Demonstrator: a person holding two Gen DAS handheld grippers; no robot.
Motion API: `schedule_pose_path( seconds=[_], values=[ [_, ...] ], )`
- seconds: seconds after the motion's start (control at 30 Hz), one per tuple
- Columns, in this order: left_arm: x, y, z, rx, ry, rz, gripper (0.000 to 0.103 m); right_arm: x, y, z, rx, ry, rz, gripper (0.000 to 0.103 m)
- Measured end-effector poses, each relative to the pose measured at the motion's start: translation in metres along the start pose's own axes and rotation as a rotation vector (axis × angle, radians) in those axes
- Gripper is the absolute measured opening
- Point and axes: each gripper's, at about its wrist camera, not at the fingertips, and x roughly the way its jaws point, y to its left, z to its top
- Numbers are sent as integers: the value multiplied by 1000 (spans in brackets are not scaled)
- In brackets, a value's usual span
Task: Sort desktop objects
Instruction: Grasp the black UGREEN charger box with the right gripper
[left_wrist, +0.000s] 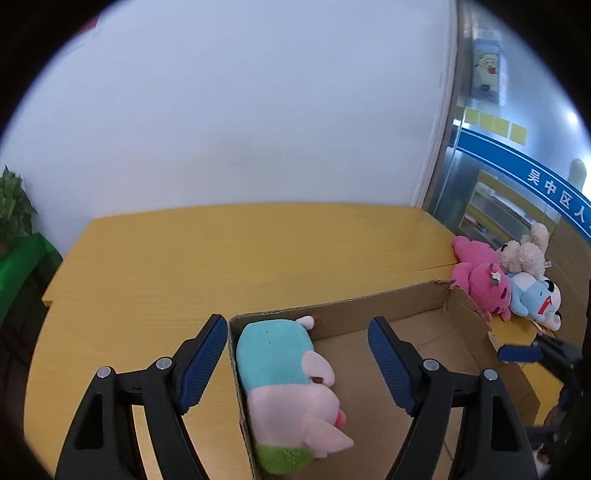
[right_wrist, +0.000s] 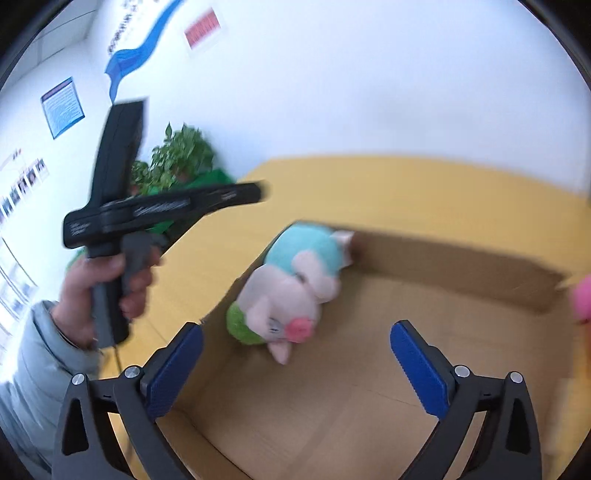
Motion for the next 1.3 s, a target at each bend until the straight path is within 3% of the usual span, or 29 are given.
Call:
schedule_pose_path(
  seconds=[0.03,0.13,0.17,0.23,0.27,0.43,0.53,0.7,0.77,0.87,0.97,1.1,1.3],
  values=[
    [-15,-9,-2,20,-27,6,79,-15,4,13,-20,-29,-37,103],
    [-60,-29,-19,59,-81,20,79,-59,-5,2,-20,-78,-93,103],
    [-74,-35,-27,66,-90,14,79,-36,20,3,-15,-90,-99,103],
    [-94,-45,-41,66,-98,-9,79,-69,0,-9,-2,-117,-100,103],
    [-105,-52,-50,57,-94,-28,79,-63,1,-17,0,-127,-94,103],
    [-130,-82,-88,25,-29,-111,79,-119,5,-63,-38,-150,-75,103],
    [-133,-103,-118,37,51,-173,79,-134,7,-97,-67,-127,-81,103],
    [-114,-131,-177,10,211,-263,79,-124,4,-151,-83,-5,-14,103],
    [-104,-139,-202,-30,273,-315,79,-109,3,-170,-72,41,28,103],
    [-94,-149,-234,-52,358,-332,79,-76,7,-199,-66,131,79,103],
    [-87,-153,-253,-74,411,-343,79,-36,20,-224,-85,219,121,103],
    [-83,-152,-275,-133,443,-413,78,-9,42,-247,-107,288,197,103],
    [-74,-170,-301,-113,534,-448,76,9,59,-261,-125,330,172,103]
  ],
)
